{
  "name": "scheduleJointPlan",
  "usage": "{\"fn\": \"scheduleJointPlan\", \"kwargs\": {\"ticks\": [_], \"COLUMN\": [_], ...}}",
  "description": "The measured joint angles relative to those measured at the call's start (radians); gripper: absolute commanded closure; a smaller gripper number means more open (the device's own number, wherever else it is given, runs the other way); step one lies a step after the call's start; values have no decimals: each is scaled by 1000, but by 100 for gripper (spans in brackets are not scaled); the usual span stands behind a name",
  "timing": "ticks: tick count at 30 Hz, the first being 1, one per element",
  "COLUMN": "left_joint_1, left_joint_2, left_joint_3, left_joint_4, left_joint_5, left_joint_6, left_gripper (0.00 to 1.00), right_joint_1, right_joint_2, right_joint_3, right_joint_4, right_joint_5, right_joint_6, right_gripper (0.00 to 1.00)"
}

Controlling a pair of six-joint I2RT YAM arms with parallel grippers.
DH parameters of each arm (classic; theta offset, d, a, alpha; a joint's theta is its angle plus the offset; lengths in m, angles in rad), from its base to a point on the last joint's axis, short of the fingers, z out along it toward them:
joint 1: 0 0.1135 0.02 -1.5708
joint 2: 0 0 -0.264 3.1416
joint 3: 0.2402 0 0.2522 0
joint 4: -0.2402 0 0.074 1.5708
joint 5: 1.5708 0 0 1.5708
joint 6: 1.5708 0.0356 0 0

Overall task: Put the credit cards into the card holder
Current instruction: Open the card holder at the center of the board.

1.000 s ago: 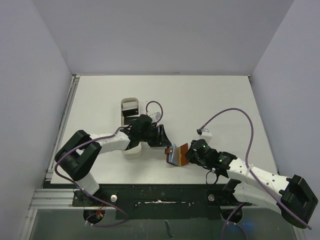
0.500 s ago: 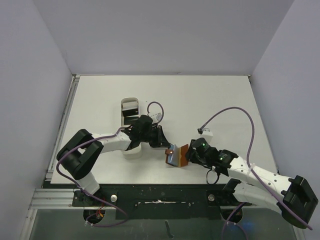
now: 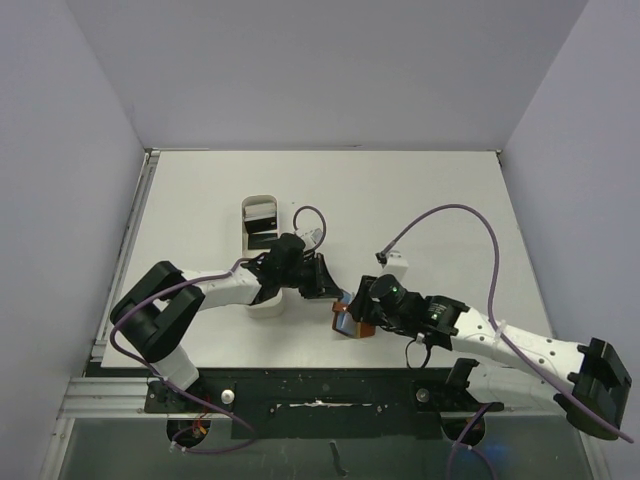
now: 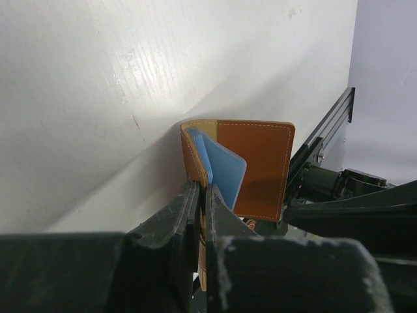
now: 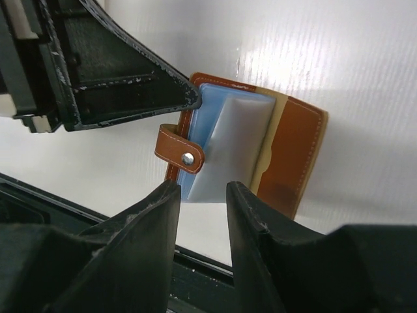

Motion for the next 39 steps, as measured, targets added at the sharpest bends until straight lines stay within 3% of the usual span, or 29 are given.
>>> {"fn": "scheduleJointPlan", "kwargs": {"ticks": [6, 14, 39], "left_joint_1": [-1, -6, -13], "left_joint_2": [-6, -12, -26], "left_joint_3": [-11, -24, -41], "left_joint_4": [6, 8, 10], "left_joint_5": [-1, -8, -20], "left_joint_6": [-16, -28, -35], "left_gripper": [100, 100, 100], "right_joint_1": [37, 37, 37], "right_joint_2": [136, 187, 208], "right_joint_3": [-8, -32, -92], "right_joint_4": [75, 133, 196], "right_joint_5": [-2, 0, 1], "right_joint_6": [23, 43, 72], "right_gripper": [57, 52, 58]}}
